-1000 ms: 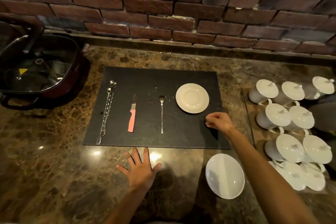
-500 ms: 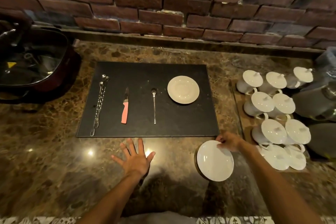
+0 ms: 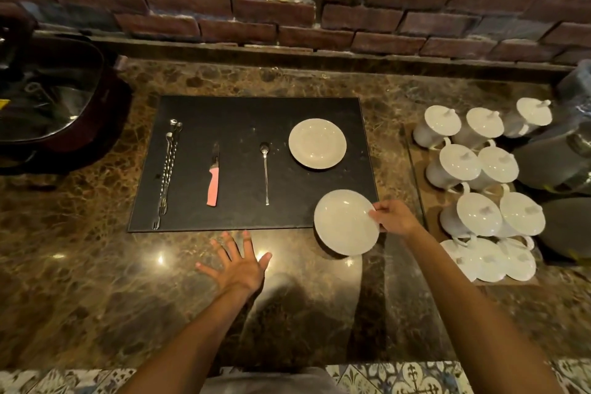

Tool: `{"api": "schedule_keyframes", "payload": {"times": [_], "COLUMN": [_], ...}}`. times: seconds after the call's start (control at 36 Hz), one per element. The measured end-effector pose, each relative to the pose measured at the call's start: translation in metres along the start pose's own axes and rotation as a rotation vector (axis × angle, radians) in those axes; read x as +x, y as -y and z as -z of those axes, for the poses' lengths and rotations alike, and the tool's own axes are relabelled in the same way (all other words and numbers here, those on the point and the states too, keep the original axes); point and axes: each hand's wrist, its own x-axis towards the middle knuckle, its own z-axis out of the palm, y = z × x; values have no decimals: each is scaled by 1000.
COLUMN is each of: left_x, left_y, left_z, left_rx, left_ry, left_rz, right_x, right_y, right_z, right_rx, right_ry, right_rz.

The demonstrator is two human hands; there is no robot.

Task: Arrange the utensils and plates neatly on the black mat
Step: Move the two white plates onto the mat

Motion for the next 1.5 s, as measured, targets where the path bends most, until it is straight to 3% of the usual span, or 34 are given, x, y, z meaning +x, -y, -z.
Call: {"api": "schedule_keyframes", "payload": {"times": [0.14,0.33,0.75,1.0,1.28,1.5], "left_x": [1,-2,-7,-4,-7,-9], "left_y": [0,-1,-3,5,44,115], "left_z": [0,0,11,15,41,71], "left_rx": [22,42,46,85,-189,-353], "left_ry": [6,-3,60,138,44,-153], "left_rz": [-7,0,-3,-37,-193,-265], "right_x": [14,31,27,4,-35,-63], "right_y": [26,39,47,43,60,116], "right_z": [-28,-53,-61,-52,-78,-141], "right_rx": [180,168,260,107,71,-33], "right_ry": [-113,-204,-283,-278,-340,-282], "right_rz": [-66,-156,-114,-37,50,226]}}
